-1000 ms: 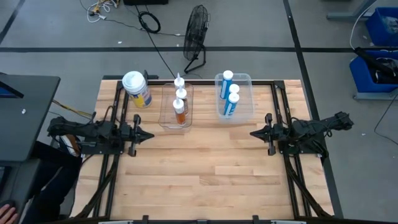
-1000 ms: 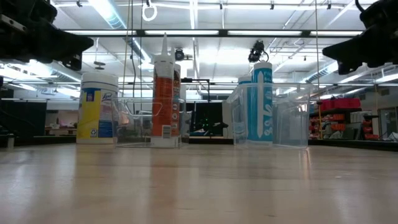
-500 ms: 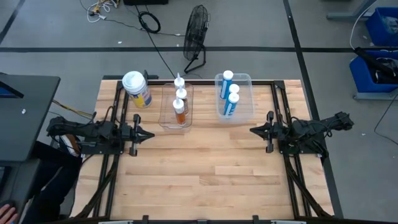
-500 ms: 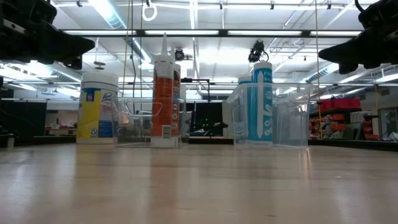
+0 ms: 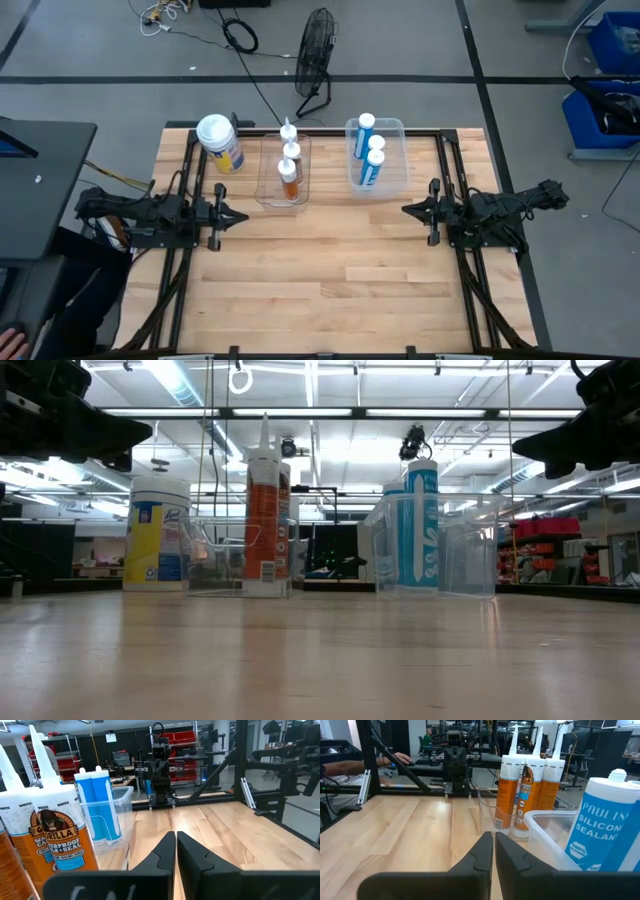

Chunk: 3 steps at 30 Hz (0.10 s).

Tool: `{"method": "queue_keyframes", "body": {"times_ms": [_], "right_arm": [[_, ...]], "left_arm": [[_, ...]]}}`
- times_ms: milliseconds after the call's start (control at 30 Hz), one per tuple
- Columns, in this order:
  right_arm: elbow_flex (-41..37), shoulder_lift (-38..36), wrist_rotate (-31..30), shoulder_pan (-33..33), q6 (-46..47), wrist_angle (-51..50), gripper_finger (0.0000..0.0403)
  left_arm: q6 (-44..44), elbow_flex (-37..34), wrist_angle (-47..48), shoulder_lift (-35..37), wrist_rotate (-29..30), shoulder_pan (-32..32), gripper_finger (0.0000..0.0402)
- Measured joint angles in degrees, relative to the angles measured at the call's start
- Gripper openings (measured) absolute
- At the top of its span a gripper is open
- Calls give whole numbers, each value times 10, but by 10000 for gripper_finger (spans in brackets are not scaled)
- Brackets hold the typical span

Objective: Pick & place silicon tubes, Sealant and Lysol wipes
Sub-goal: Return to Home Position

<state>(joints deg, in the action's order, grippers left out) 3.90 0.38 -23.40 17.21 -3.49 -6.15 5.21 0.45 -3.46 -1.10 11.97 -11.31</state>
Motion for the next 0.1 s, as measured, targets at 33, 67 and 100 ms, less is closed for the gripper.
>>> {"method": "queue_keyframes", "body": {"times_ms": [33, 67, 100], "right_arm": [[0, 0, 0, 0, 0, 0, 25], [0, 0, 0, 0, 0, 0, 25], [0, 0, 0, 0, 0, 0, 25]], "left_arm": [[0, 0, 0, 0, 0, 0, 18], [0, 0, 0, 0, 0, 0, 18], [0, 0, 0, 0, 0, 0, 18]]}}
